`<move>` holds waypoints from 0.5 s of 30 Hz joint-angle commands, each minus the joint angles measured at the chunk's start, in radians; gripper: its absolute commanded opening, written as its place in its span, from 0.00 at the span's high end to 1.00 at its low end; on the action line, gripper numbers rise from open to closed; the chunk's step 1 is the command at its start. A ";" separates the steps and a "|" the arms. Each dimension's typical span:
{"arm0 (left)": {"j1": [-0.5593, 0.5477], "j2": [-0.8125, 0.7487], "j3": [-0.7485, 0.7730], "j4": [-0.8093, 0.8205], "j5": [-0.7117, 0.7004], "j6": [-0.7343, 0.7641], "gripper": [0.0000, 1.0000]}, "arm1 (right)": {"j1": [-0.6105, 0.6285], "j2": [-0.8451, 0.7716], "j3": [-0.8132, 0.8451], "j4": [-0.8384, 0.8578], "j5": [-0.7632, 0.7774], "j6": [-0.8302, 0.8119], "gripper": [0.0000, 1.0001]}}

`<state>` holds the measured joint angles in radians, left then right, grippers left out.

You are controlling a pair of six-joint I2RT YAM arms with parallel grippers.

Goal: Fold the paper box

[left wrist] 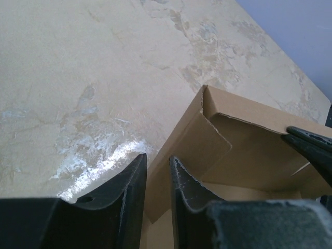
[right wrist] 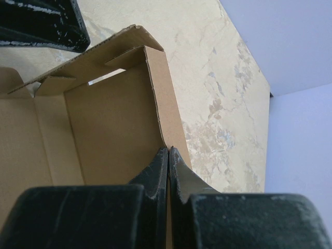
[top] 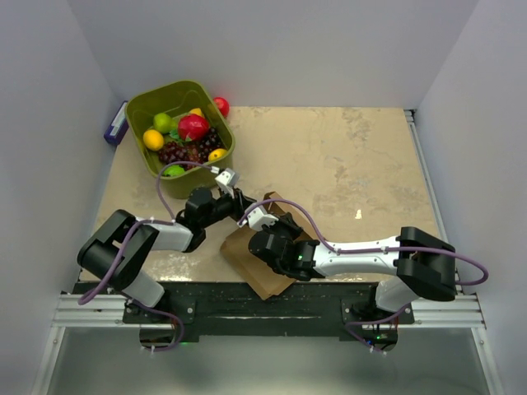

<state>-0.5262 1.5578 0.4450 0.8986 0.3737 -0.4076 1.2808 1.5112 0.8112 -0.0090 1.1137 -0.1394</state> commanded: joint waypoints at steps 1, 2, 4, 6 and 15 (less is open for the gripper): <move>-0.008 0.019 -0.028 0.132 0.079 0.049 0.71 | 0.009 0.009 -0.033 -0.020 -0.089 0.047 1.00; -0.006 0.031 -0.028 0.146 0.085 0.058 0.71 | 0.009 0.010 -0.035 -0.019 -0.089 0.046 1.00; -0.008 0.047 -0.031 0.167 0.102 0.064 0.71 | 0.009 0.012 -0.033 -0.016 -0.089 0.046 1.00; -0.008 0.065 -0.038 0.220 0.116 0.066 0.71 | 0.009 0.014 -0.035 -0.013 -0.092 0.041 1.00; -0.008 0.123 -0.028 0.299 0.154 0.105 0.71 | 0.009 0.011 -0.037 -0.008 -0.094 0.038 1.00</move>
<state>-0.5270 1.6600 0.4084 1.0958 0.4908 -0.3534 1.2808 1.5112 0.8085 -0.0055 1.1137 -0.1497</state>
